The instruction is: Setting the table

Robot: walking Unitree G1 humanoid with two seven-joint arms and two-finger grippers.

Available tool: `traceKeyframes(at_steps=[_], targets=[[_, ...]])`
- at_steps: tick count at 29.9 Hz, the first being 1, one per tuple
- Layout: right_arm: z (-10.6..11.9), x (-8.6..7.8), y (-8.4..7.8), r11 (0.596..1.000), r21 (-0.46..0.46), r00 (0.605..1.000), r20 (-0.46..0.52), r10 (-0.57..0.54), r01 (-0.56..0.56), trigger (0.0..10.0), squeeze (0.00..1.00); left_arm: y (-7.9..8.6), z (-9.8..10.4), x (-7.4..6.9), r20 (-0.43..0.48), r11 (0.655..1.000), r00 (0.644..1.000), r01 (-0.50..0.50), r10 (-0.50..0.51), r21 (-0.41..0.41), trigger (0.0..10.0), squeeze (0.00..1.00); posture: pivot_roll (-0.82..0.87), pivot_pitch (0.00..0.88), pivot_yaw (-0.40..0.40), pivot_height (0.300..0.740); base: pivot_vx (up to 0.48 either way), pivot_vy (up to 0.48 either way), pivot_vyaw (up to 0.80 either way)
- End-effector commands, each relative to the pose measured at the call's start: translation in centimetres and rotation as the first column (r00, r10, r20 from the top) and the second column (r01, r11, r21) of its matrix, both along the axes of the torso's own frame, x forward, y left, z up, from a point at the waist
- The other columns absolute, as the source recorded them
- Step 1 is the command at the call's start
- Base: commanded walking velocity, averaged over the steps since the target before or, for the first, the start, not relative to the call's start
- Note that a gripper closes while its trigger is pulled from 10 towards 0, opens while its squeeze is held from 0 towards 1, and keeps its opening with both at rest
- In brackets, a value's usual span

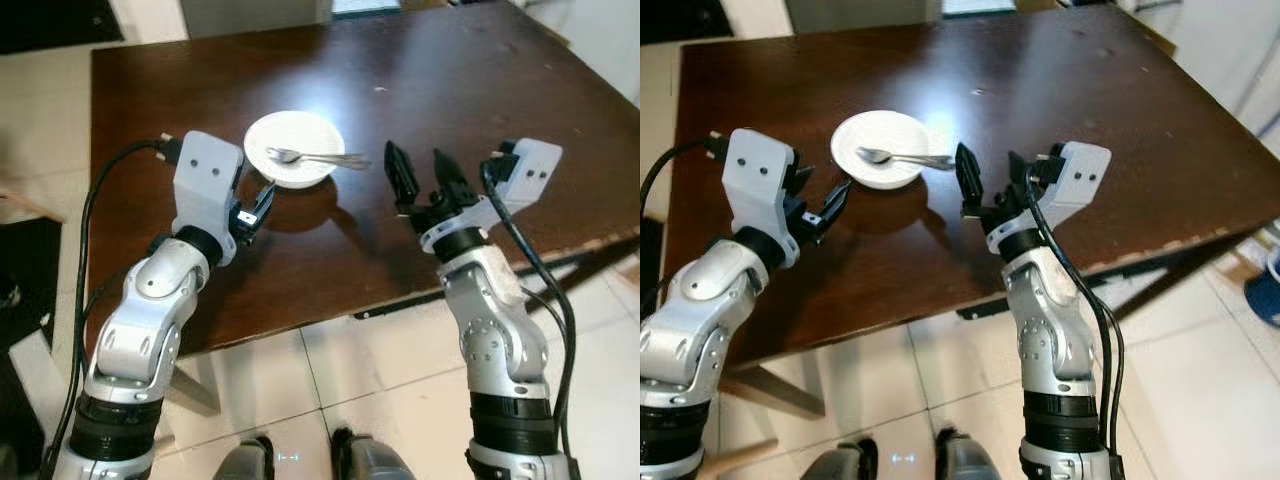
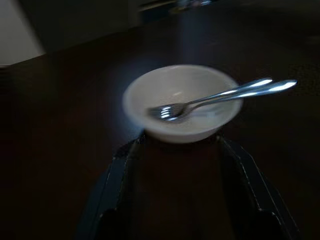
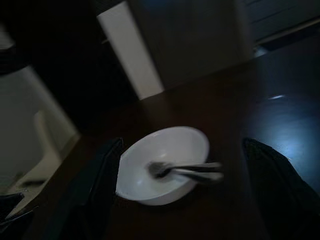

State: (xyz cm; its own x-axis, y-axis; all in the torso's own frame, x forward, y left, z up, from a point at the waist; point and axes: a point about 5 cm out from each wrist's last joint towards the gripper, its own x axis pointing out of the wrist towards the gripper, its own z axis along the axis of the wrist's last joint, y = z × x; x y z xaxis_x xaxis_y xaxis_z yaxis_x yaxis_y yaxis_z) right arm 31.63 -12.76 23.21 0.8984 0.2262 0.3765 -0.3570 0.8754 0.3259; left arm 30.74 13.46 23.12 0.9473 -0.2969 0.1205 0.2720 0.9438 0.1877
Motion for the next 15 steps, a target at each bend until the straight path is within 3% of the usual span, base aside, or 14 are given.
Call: traceKeyframes(at_steps=[1,6,10,15], targets=[[-0.02,-0.12,-0.85,0.999,-0.008,0.999,-0.009,-0.035,0.035,10.0,0.00,-0.51,-0.38,0.02,-0.010,1.000,1.000,0.017,-0.017,-0.001,10.0,0.00,-0.11,0.127,0.069,0.740,0.000,-0.435,0.77],[-0.07,-0.10,-1.07,0.999,0.000,0.999,-0.014,-0.047,0.047,10.0,0.00,-0.51,-0.36,0.06,-0.009,1.000,1.000,0.018,-0.018,0.000,10.0,0.00,-0.11,0.127,0.069,0.740,0.000,-0.432,0.76],[-0.08,-0.08,-1.10,0.999,0.031,0.999,-0.028,-0.037,0.038,10.0,0.00,-0.46,-0.48,0.19,-0.019,1.000,1.000,0.016,-0.016,0.003,10.0,0.00,-0.11,0.127,0.068,0.740,0.255,-0.375,0.00],[0.03,-0.21,-0.86,1.000,0.024,1.000,-0.023,-0.015,0.015,10.0,0.00,-0.35,-0.75,0.35,-0.040,1.000,0.999,0.002,-0.002,-0.001,10.0,0.00,-0.12,0.127,0.069,0.740,0.000,0.000,0.00]])
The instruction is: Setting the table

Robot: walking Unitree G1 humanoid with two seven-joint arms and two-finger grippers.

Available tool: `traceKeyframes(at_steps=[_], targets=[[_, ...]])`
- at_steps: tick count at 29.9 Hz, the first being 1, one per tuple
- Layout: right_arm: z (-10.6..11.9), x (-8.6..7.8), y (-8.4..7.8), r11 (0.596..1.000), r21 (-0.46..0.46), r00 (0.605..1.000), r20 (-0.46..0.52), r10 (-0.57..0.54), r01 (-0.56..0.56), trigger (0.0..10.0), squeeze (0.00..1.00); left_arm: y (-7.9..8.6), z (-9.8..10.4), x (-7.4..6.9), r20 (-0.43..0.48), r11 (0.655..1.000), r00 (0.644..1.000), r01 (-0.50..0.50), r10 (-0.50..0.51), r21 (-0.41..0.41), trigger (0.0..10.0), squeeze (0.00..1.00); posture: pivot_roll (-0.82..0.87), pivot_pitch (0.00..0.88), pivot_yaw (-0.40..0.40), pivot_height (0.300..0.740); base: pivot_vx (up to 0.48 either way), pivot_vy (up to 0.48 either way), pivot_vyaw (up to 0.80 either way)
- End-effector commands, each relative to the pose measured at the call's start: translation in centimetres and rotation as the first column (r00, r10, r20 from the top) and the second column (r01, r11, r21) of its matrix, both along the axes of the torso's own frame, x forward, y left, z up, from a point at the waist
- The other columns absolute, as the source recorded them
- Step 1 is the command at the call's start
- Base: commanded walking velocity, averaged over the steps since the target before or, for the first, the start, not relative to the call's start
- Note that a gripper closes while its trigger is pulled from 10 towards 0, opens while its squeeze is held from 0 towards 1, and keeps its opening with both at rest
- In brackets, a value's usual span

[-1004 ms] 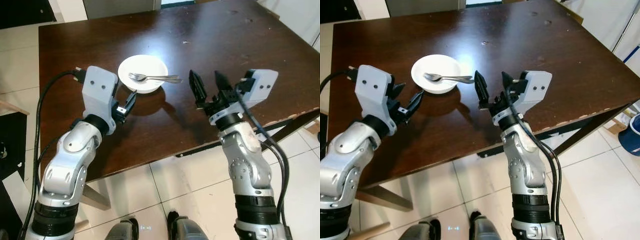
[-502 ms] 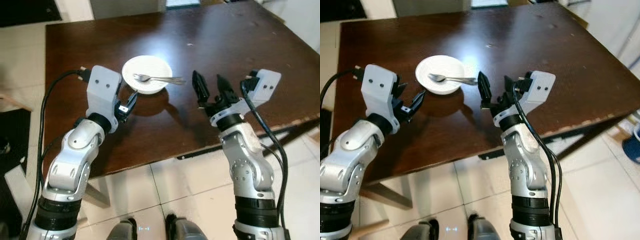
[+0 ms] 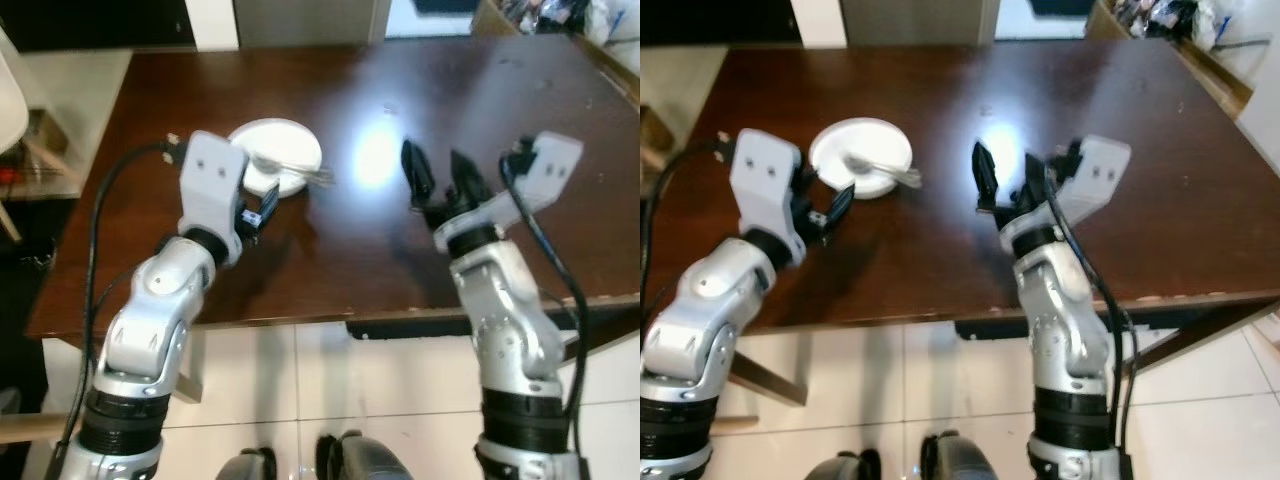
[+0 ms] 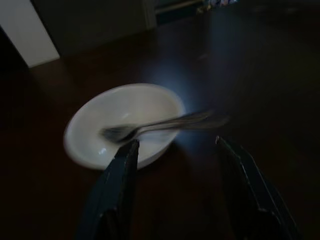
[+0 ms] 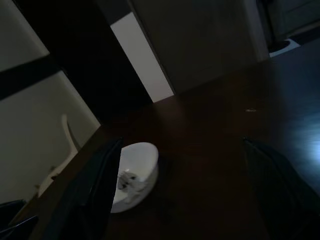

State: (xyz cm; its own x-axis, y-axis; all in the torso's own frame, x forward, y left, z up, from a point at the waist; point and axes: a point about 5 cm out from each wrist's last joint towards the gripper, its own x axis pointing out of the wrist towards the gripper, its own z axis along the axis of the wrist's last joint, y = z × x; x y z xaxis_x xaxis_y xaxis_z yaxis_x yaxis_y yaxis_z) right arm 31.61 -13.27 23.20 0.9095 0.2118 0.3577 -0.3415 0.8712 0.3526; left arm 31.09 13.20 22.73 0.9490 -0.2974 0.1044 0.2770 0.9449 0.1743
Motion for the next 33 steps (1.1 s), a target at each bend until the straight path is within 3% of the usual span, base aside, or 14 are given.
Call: traceKeyframes(at_steps=[1,6,13,33], targets=[[0.05,-0.23,-0.32,1.000,0.008,1.000,0.004,-0.005,0.005,10.0,0.00,-0.10,-0.38,0.01,-0.024,1.000,1.000,0.002,-0.002,-0.008,10.0,0.00,-0.12,0.127,0.069,0.740,0.000,0.000,0.00],[0.05,-0.30,-0.28,1.000,0.012,1.000,0.005,-0.002,0.002,10.0,0.00,-0.06,-0.37,0.05,-0.019,1.000,1.000,0.000,0.000,0.001,10.0,0.00,-0.12,0.127,0.070,0.740,0.000,0.069,0.00],[0.02,-0.41,-0.23,1.000,0.011,1.000,0.003,0.004,-0.004,10.0,0.00,-0.05,-0.56,0.11,-0.030,1.000,1.000,-0.003,0.004,0.008,10.0,0.00,-0.12,0.129,0.070,0.740,0.000,0.480,0.00],[0.03,-0.50,-0.17,1.000,0.017,1.000,0.004,0.002,-0.002,10.0,0.00,-0.21,-0.51,0.14,-0.020,0.999,1.000,0.000,0.001,0.036,10.0,0.00,-0.12,0.132,0.076,0.740,0.000,0.099,0.00]])
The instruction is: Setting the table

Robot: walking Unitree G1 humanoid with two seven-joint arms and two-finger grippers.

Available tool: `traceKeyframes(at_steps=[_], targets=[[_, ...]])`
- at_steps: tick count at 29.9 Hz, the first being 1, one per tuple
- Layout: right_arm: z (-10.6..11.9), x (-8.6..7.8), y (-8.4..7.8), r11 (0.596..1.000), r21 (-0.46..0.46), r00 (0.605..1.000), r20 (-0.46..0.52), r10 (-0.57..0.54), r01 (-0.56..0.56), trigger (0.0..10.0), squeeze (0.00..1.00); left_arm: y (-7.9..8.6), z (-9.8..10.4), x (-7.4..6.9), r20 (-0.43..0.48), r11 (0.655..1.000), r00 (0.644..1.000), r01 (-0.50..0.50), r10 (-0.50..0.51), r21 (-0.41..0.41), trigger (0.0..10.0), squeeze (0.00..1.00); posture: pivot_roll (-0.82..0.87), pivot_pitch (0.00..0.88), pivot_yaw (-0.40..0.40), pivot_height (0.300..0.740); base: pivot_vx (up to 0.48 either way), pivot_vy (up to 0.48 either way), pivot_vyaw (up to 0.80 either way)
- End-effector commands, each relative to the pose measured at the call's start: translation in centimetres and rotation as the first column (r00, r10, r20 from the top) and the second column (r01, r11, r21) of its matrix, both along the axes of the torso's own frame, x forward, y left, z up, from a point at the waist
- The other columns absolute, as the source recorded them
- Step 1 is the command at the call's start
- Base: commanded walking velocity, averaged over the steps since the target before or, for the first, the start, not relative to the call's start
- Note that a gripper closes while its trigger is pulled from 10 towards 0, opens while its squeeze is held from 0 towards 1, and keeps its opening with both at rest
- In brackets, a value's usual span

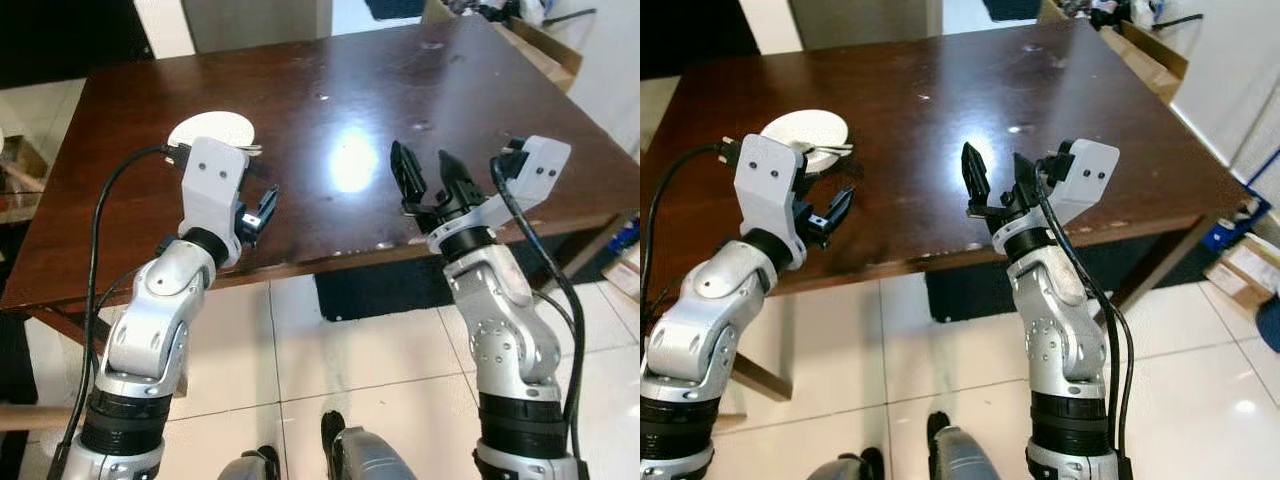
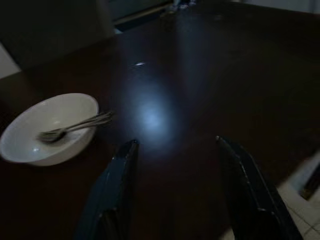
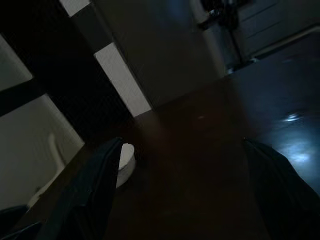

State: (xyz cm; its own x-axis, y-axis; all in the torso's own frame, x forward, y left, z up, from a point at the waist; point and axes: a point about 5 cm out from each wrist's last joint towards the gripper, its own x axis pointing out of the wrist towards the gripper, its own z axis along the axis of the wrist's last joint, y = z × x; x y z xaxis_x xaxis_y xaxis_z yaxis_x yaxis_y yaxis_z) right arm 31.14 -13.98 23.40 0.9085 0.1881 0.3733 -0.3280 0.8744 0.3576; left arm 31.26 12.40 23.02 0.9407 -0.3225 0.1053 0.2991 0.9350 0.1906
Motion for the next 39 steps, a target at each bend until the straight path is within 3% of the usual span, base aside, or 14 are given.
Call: traceKeyframes(at_steps=[1,5,13,39], targets=[[-0.17,-0.02,0.54,1.000,0.006,1.000,-0.011,0.024,-0.024,10.0,0.00,0.60,-0.80,-0.03,-0.025,0.999,0.999,-0.025,0.026,0.021,10.0,0.00,-0.12,0.132,0.076,0.740,0.000,0.000,0.00],[-0.11,-0.04,0.54,1.000,0.009,1.000,-0.007,0.024,-0.024,10.0,0.00,0.62,-0.78,0.01,-0.020,0.999,0.999,-0.026,0.026,0.025,10.0,0.00,-0.12,0.133,0.077,0.740,0.000,0.000,0.00],[0.05,-0.11,0.51,1.000,0.013,1.000,0.000,0.025,-0.025,10.0,0.00,0.80,-1.00,0.17,-0.022,0.997,0.998,-0.050,0.052,0.058,10.0,0.00,-0.12,0.132,0.078,0.740,0.452,0.000,0.00],[0.27,-0.29,0.57,0.999,0.011,0.999,0.007,0.034,-0.034,10.0,0.00,0.73,-1.00,0.12,-0.020,0.999,0.999,-0.046,0.046,0.019,10.0,0.00,-0.13,0.140,0.076,0.740,0.475,0.000,0.00]])
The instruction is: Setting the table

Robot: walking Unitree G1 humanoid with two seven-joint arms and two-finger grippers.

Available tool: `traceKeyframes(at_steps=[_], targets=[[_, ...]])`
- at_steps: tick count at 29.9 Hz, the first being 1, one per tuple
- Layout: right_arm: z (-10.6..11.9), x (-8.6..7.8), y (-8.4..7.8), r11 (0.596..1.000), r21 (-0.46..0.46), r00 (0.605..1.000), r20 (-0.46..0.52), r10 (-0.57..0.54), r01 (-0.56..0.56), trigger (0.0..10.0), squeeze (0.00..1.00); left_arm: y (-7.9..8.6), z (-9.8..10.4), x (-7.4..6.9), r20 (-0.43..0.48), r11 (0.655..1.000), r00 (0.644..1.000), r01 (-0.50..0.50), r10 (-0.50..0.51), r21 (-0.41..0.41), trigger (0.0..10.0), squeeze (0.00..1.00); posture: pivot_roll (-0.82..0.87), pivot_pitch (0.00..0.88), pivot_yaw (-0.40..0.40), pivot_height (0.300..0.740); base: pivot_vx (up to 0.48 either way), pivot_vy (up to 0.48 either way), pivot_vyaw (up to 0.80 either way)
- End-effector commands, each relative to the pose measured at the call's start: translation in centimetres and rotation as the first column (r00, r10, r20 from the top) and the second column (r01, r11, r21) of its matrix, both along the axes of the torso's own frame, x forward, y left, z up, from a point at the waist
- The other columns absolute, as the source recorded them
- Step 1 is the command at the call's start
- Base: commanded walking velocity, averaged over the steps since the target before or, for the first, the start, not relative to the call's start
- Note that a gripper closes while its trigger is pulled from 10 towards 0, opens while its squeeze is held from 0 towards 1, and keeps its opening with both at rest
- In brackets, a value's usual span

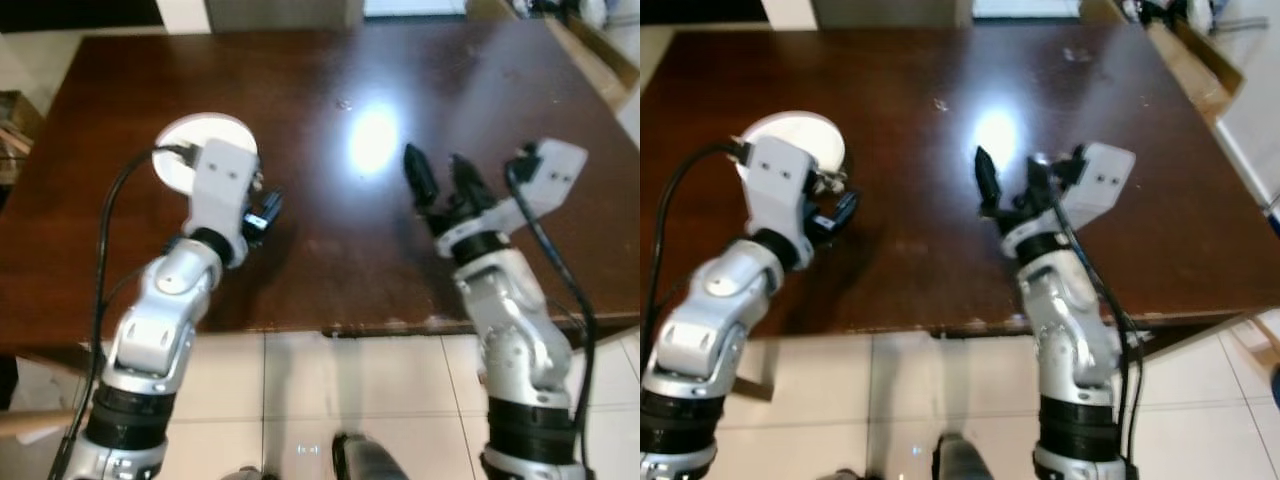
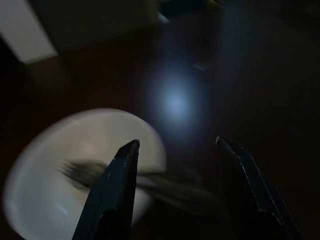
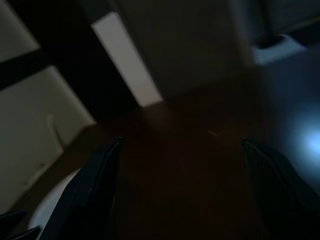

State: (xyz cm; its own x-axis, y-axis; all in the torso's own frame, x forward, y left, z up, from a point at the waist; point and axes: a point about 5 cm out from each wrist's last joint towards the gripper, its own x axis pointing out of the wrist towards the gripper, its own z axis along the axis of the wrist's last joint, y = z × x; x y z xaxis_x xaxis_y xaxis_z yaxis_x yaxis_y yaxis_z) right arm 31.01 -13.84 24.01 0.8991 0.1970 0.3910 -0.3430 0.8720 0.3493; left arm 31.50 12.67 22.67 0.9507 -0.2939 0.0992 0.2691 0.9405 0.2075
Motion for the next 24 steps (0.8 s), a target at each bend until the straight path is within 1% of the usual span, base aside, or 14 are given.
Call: traceKeyframes(at_steps=[1,5,6,8,10,12,13,14,18,19,20,21,23,24], targets=[[-0.3,-0.2,0.4,1.000,0.011,1.000,-0.013,0.025,-0.025,10.0,0.00,0.4,-0.6,-0.1,-0.019,1.000,1.000,-0.012,0.012,-0.012,10.0,0.00,-0.13,0.140,0.076,0.740,0.416,0.000,0.00],[-0.3,-0.2,0.4,1.000,0.011,1.000,-0.013,0.025,-0.025,10.0,0.00,0.3,-0.4,-0.3,-0.015,1.000,1.000,-0.003,0.003,-0.009,10.0,0.00,-0.13,0.141,0.075,0.740,0.000,0.000,0.00],[-0.3,-0.2,0.4,0.999,0.008,0.999,-0.013,0.031,-0.031,10.0,0.00,0.3,-0.4,-0.3,-0.022,0.999,1.000,0.000,-0.001,-0.034,10.0,0.00,-0.13,0.142,0.073,0.740,0.000,0.000,0.00],[-0.3,-0.3,0.6,0.999,0.005,0.999,-0.013,0.046,-0.045,10.0,0.00,0.4,-0.4,-0.3,-0.017,1.000,1.000,-0.006,0.006,-0.020,10.0,0.00,-0.13,0.143,0.073,0.740,0.000,0.000,0.00],[-0.3,-0.3,0.7,0.998,0.002,0.998,-0.013,0.060,-0.060,10.0,0.00,0.4,-0.4,-0.3,-0.017,1.000,1.000,-0.006,0.005,-0.024,10.0,0.00,-0.13,0.143,0.073,0.740,0.000,0.000,0.00],[-0.4,-0.6,1.3,0.993,-0.025,0.993,-0.016,0.115,-0.116,10.0,0.00,0.5,-0.4,-0.3,-0.015,1.000,1.000,-0.007,0.007,-0.023,10.0,0.00,-0.13,0.143,0.073,0.740,0.000,0.000,0.00],[-0.7,-1.1,2.1,0.978,-0.059,0.979,-0.026,0.201,-0.202,10.0,0.00,0.7,-0.5,-0.3,-0.023,1.000,1.000,-0.014,0.013,-0.024,10.0,0.00,-0.13,0.143,0.074,0.740,0.000,0.000,0.00],[-0.7,-1.1,2.1,0.978,-0.059,0.979,-0.026,0.201,-0.202,10.0,0.00,0.7,-0.5,-0.3,-0.023,1.000,1.000,-0.014,0.013,-0.024,10.0,0.00,-0.13,0.143,0.074,0.740,0.000,0.000,0.00],[-1.3,-2.0,3.1,0.946,-0.086,0.950,-0.050,0.309,-0.312,10.0,0.00,0.8,-0.5,-0.2,-0.026,1.000,1.000,-0.016,0.015,-0.026,10.0,0.00,-0.13,0.143,0.073,0.740,0.000,0.000,0.00],[-1.3,-2.0,3.1,0.946,-0.086,0.950,-0.050,0.309,-0.312,10.0,0.00,0.8,-0.5,-0.2,-0.026,1.000,1.000,-0.016,0.015,-0.026,10.0,0.00,-0.13,0.143,0.073,0.740,0.000,0.000,0.00],[-1.6,-2.4,3.6,0.925,-0.105,0.931,-0.061,0.360,-0.365,10.0,0.00,0.8,-0.5,-0.1,-0.028,1.000,0.999,-0.017,0.016,-0.021,10.0,0.00,-0.13,0.142,0.074,0.740,0.000,0.000,0.00],[-1.6,-2.4,3.6,0.925,-0.105,0.931,-0.061,0.360,-0.365,10.0,0.00,0.8,-0.5,-0.1,-0.028,1.000,0.999,-0.017,0.016,-0.021,10.0,0.00,-0.13,0.142,0.074,0.740,0.000,0.000,0.00],[-2.2,-2.8,4.0,0.906,-0.139,0.916,-0.092,0.391,-0.401,10.0,0.00,0.9,-0.5,-0.1,-0.028,1.000,0.999,-0.020,0.020,-0.014,10.0,0.00,-0.13,0.142,0.075,0.740,0.000,0.000,0.00],[-2.2,-2.8,4.0,0.906,-0.139,0.916,-0.092,0.391,-0.401,10.0,0.00,0.9,-0.5,-0.1,-0.028,1.000,0.999,-0.020,0.020,-0.014,10.0,0.00,-0.13,0.142,0.075,0.740,0.000,0.000,0.00]])
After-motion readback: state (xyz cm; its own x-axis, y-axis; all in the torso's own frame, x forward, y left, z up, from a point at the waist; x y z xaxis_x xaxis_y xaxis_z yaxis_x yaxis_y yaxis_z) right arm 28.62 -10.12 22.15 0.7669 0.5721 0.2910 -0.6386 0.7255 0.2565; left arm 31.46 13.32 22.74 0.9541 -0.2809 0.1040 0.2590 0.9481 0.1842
